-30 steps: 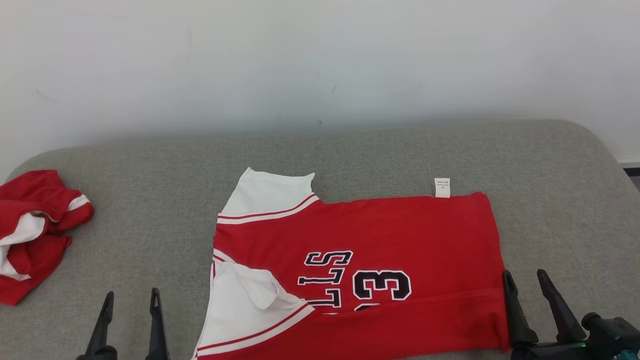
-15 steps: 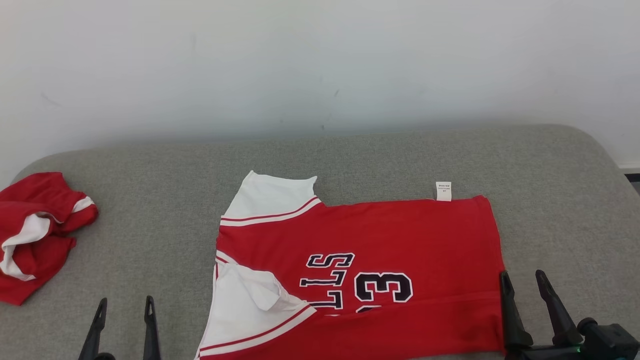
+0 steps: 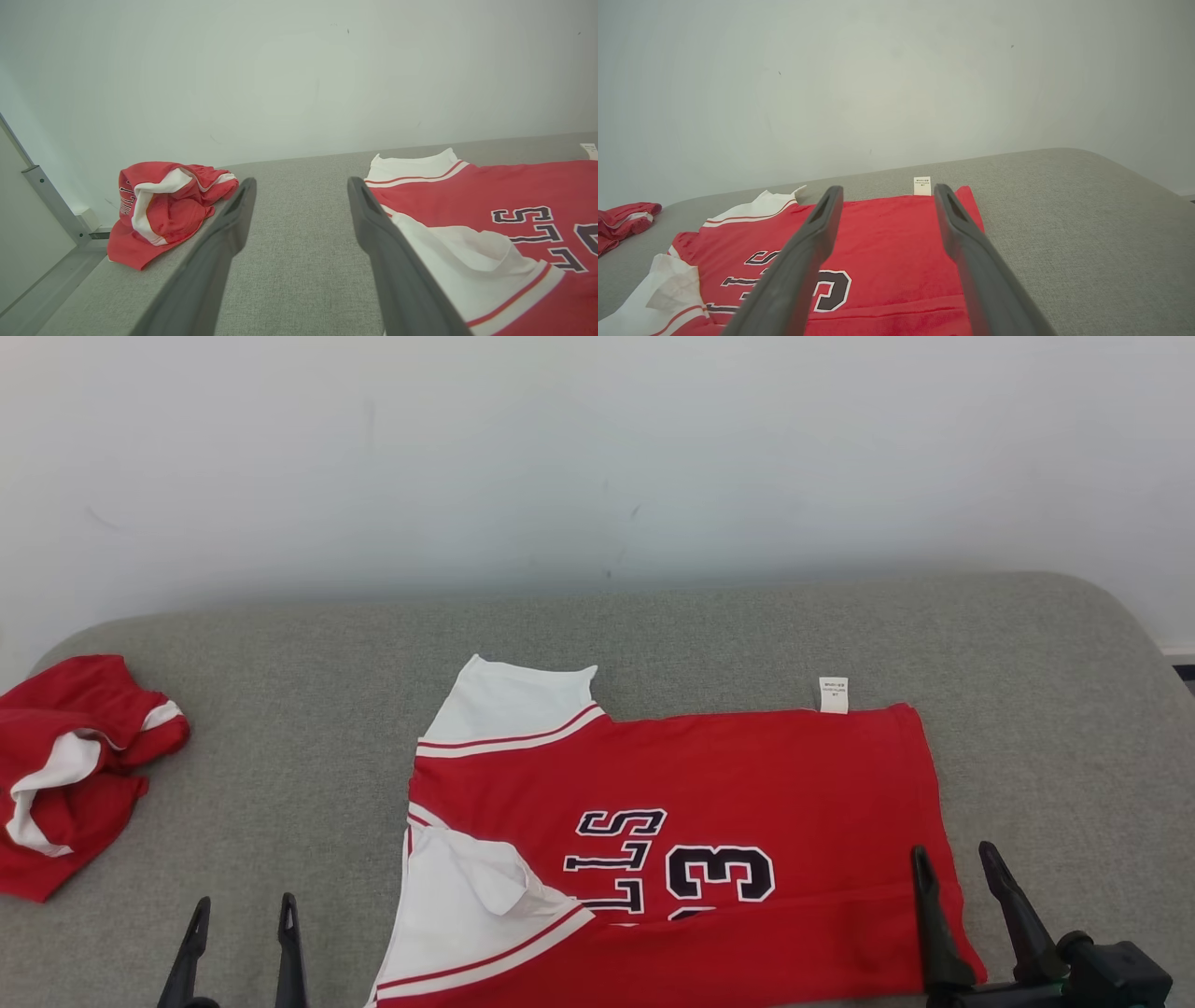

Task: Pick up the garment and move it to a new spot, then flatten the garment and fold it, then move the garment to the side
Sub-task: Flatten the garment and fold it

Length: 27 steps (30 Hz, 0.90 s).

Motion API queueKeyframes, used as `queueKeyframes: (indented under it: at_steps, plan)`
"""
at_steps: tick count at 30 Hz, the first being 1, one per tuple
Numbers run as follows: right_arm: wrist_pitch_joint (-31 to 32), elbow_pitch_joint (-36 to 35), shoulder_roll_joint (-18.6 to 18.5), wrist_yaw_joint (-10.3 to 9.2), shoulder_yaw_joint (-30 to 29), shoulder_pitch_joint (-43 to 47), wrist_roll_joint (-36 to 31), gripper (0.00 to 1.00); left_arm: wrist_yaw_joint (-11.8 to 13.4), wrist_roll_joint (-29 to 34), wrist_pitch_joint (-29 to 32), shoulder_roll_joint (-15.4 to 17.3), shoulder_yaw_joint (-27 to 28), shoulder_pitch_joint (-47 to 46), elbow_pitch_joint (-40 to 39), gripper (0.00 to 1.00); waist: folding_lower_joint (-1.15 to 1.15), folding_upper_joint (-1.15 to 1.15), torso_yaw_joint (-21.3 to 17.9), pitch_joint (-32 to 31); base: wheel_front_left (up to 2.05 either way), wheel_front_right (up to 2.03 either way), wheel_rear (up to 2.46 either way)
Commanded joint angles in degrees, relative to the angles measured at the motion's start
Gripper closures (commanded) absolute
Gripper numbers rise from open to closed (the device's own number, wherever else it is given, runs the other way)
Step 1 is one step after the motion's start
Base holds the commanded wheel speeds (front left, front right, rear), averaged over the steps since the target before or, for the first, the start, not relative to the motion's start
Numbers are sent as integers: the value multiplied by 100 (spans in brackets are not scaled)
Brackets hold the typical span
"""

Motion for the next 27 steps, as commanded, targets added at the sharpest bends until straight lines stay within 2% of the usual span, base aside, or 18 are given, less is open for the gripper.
queueKeyframes:
  at_steps: [1, 4, 10, 18, 27]
  plan:
    - [-27, 18, 22, -14, 11, -1, -37, 0, -23, 49, -17, -31, 27, 30, 19, 0, 0, 0, -2, 5, 0, 0, 0]
    - [-26, 119, -11, -14, 9, -78, -37, 0, -77, -24, -17, -74, 101, -56, 89, 0, 0, 0, -42, 59, 0, 0, 0]
    - [-27, 587, -187, -14, 3, -611, 114, 0, -338, -55, -17, 155, 147, -696, 344, 0, 0, 0, -255, 267, 0, 0, 0]
    - [46, 1652, -576, -14, 278, -2125, 335, 0, -740, -144, 41, 502, -46, -2385, 1130, 0, 0, 0, -670, 997, 0, 0, 0]
    - [298, 2946, -709, -15, 651, -3830, 523, 0, -911, -327, 562, 881, -444, -4241, 2030, 0, 0, 0, -1057, 1851, 0, 0, 0]
